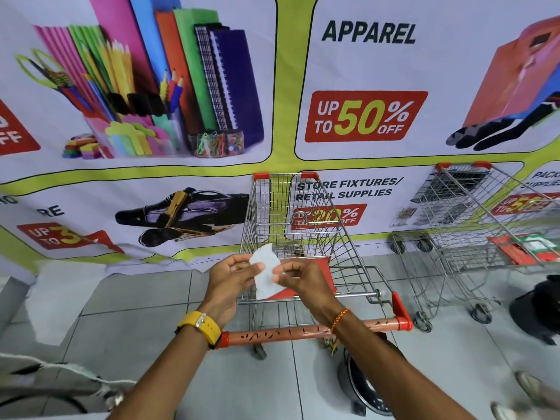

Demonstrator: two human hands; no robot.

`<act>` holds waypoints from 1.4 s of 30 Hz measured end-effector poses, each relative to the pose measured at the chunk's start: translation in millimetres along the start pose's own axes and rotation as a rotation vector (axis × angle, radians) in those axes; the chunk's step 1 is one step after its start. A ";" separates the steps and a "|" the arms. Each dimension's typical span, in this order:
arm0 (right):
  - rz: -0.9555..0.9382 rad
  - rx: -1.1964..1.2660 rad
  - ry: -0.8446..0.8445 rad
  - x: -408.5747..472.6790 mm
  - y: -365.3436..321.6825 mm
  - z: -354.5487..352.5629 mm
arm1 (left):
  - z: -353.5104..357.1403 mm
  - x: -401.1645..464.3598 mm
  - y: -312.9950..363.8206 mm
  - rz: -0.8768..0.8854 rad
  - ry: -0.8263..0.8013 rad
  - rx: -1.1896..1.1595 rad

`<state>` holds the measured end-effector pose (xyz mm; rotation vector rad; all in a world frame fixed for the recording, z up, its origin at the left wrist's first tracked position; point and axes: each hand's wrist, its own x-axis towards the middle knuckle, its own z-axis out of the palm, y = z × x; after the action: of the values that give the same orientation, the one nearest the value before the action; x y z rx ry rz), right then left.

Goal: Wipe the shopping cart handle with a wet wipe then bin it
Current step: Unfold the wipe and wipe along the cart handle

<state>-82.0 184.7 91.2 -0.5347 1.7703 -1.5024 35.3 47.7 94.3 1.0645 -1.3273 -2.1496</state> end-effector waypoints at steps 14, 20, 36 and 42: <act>-0.074 -0.079 -0.099 -8.2 -0.7 3.7 | 14.2 -0.9 -2.4 -0.019 -0.070 0.013; -0.032 -0.064 -0.050 -8.7 4.5 1.3 | 12.8 0.5 -2.1 -0.030 -0.060 0.049; -0.002 0.061 0.108 -0.2 12.8 -8.1 | -5.7 12.5 -3.1 0.066 -0.035 0.326; -0.036 -0.113 0.097 4.6 19.3 -8.7 | -2.0 10.9 -5.4 0.173 0.026 0.409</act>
<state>-88.7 191.5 71.7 -0.5609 1.9382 -1.4813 30.2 41.8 84.8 1.0702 -1.8248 -1.7758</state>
